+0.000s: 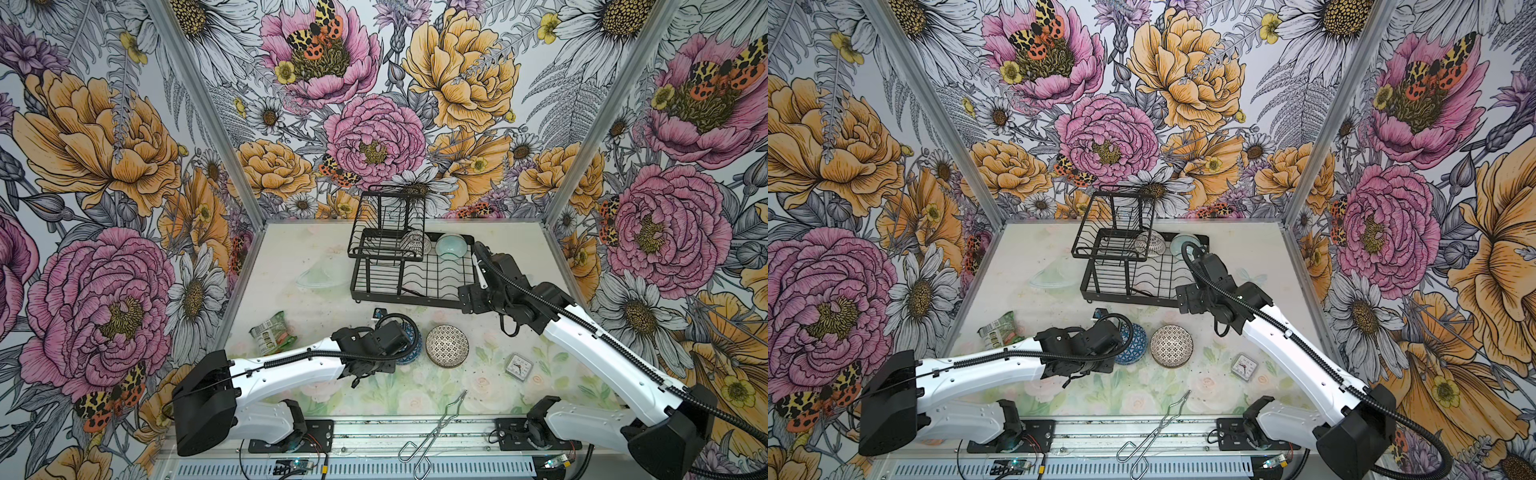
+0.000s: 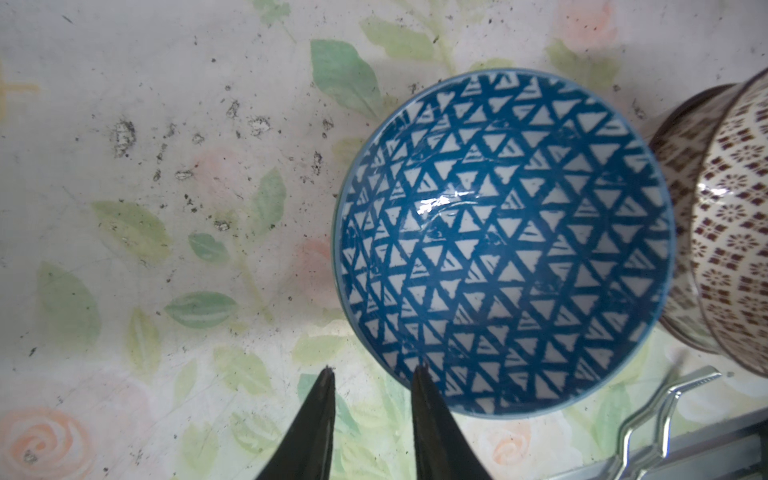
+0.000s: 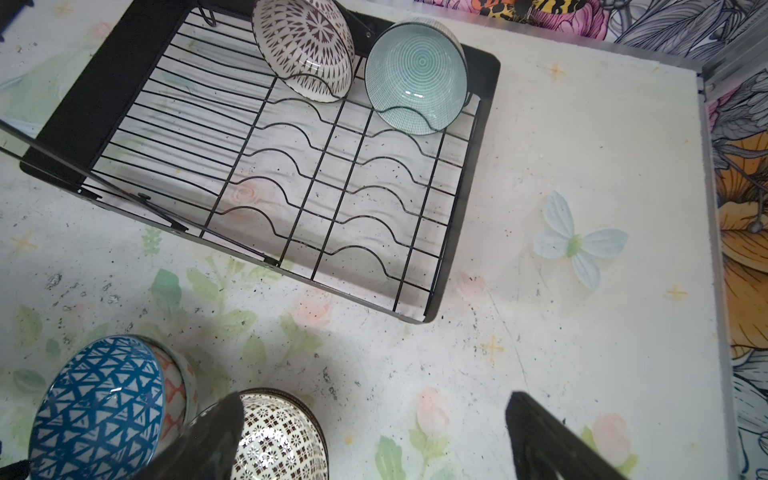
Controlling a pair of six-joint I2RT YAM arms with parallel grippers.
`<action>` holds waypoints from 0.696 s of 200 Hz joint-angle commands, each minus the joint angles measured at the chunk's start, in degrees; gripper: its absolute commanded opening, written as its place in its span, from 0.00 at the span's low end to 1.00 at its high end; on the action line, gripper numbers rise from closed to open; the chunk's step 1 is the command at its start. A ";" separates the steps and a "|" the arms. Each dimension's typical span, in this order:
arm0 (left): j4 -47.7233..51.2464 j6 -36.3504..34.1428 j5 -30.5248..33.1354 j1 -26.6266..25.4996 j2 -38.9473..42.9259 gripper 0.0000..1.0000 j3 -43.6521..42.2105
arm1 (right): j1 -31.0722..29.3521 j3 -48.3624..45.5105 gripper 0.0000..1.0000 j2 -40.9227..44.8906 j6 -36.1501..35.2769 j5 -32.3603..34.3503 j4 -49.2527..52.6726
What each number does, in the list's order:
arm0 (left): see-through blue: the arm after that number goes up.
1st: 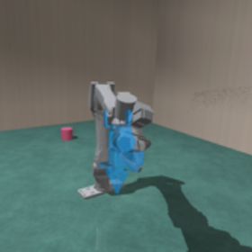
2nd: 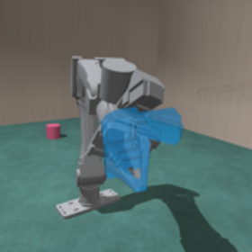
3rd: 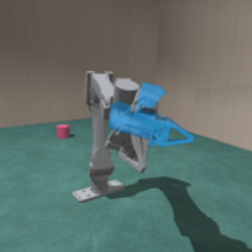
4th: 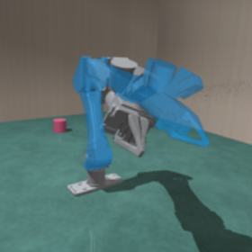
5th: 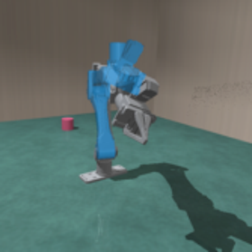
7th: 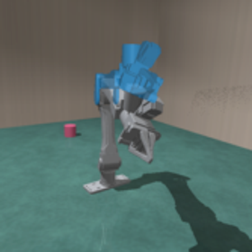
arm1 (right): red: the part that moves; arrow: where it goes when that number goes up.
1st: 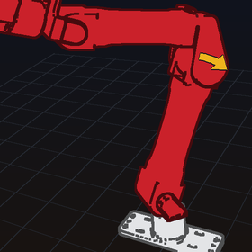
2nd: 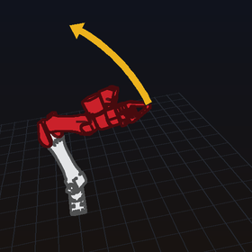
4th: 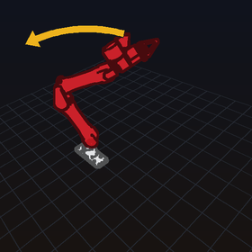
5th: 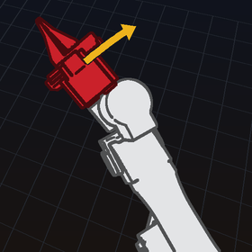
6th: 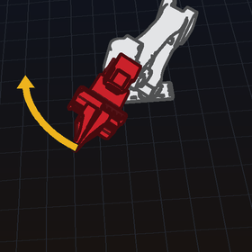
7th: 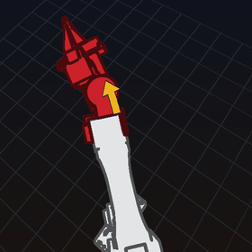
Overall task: Load the bowls into the dish rack
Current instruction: 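Withdraw right gripper from the rack while left gripper moves over the blue bowl, then lower left gripper onto the rim of the blue triangle-patterned bowl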
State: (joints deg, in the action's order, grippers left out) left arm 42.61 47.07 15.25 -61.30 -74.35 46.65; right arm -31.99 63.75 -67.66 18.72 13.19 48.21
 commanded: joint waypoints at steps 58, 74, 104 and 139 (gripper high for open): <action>-4.07 0.10 0.22 1.47 -3.12 0.21 1.53 | 1.05 -1.43 1.00 1.21 -1.01 -1.05 -0.22; -4.03 0.12 0.22 1.53 -3.43 0.17 1.68 | 1.14 -1.43 1.00 1.24 -1.14 -0.99 -0.22; -4.03 0.13 0.16 1.61 -3.48 0.14 1.87 | 1.23 -1.66 0.99 1.28 -1.14 -1.15 -0.23; -3.94 0.13 -0.26 1.55 -3.44 0.11 2.40 | 1.40 -2.04 1.00 1.50 -1.15 -1.32 -0.30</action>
State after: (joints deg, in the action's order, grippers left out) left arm 40.27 47.16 15.46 -59.96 -77.36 47.24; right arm -31.05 62.06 -67.40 17.96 12.14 48.18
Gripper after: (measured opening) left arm 0.119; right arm 0.995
